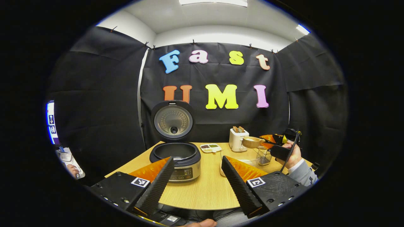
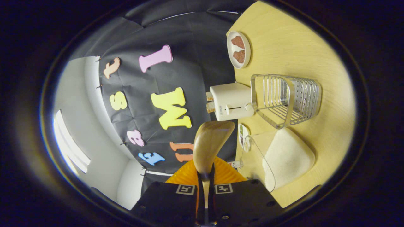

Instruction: Close the left gripper, press the button to open the rice cooker; take a wooden spoon from the chopstick holder with the right hand, scoop a spoonful of rice and pour it into the rice cooker, then put the wooden spoon back into the chopstick holder.

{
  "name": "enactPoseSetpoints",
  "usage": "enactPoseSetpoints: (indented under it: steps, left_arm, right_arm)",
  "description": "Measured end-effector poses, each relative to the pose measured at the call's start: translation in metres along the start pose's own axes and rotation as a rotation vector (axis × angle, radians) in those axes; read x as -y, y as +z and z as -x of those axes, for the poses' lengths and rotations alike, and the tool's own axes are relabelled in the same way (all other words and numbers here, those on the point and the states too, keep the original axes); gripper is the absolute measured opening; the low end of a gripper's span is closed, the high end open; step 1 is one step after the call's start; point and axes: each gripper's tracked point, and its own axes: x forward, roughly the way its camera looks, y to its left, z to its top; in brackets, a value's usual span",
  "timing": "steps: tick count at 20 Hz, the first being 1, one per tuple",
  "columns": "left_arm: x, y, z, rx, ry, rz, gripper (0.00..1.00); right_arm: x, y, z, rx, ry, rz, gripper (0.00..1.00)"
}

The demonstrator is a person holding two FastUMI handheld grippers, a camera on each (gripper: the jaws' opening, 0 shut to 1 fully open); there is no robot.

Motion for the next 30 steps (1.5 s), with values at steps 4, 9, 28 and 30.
enactPoseSetpoints:
  steps: [4, 9, 28, 30]
  left_arm:
    - [-0.006, 0.002, 0.01, 0.011, -0.002, 0.0, 0.96]
    - [-0.029, 0.012, 0.028, 0.047, 0.001, 0.023, 0.96]
    - [-0.072, -0.004, 0.061, 0.046, 0.016, 0.004, 0.95]
    - [-0.081, -0.008, 0.062, 0.039, 0.037, 0.003, 0.95]
  right_arm:
    - [-0.018, -0.025, 0.001, -0.024, 0.006, 0.058, 0.09]
    - [-0.049, -0.072, -0.015, -0.087, 0.011, 0.131, 0.09]
    - [-0.062, -0.247, -0.133, -0.211, -0.129, 0.842, 0.1]
    - [-0.057, -0.259, -0.147, -0.183, -0.139, 0.977, 0.1]
